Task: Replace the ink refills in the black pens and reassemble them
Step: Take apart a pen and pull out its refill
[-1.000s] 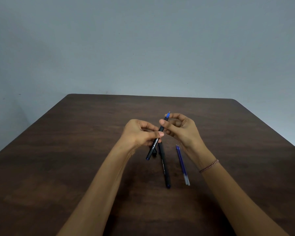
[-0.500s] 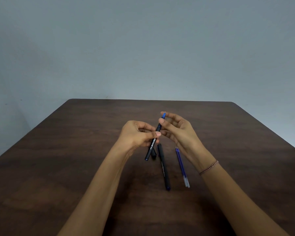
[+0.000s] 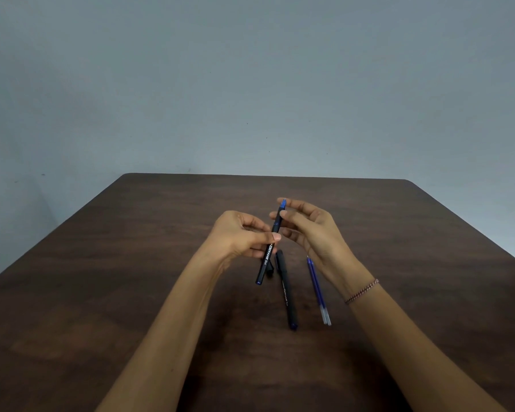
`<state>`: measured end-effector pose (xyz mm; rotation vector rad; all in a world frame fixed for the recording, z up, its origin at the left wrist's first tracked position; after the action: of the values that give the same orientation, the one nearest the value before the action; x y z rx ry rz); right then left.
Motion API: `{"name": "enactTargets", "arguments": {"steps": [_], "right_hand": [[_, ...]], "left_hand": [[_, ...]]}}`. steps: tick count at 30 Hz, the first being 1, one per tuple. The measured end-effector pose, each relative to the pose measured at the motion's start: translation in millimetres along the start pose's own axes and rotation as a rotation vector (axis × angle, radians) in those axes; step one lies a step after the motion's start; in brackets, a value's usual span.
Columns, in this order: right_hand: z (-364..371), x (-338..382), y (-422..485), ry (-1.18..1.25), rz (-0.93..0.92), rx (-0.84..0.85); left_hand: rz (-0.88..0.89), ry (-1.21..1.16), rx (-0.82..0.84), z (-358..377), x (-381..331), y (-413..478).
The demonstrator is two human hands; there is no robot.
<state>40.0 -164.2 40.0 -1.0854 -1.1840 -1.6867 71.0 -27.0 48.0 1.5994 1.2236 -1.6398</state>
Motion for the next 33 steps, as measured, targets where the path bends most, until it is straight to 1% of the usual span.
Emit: {"name": "enactTargets", "arguments": {"steps": [5, 16, 27, 33], "right_hand": [[3, -4, -1, -0.064, 0.015, -0.004], [-1, -3, -2, -0.114, 0.006, -0.057], [-3, -6, -4, -0.100, 0.025, -0.069], [-3, -11, -6, -0.025, 0.031, -0.068]], "left_hand": [[-0.001, 0.023, 0.009, 1, 0, 0], [0.021, 0.035, 0.014, 3, 2, 3], [0.032, 0.016, -0.016, 4, 4, 4], [0.038, -0.019, -0.047, 5, 6, 7]]}}
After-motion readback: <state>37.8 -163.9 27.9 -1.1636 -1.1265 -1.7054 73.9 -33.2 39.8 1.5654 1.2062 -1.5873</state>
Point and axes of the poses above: each hand's wrist, its own y-axis towards the middle knuckle, its own z-axis out of the palm, x = y × z, the point moved 5 cm from there along y, towards the middle knuckle, and after that the axes turned 8 degrees about -z, right-handed, at the moved point
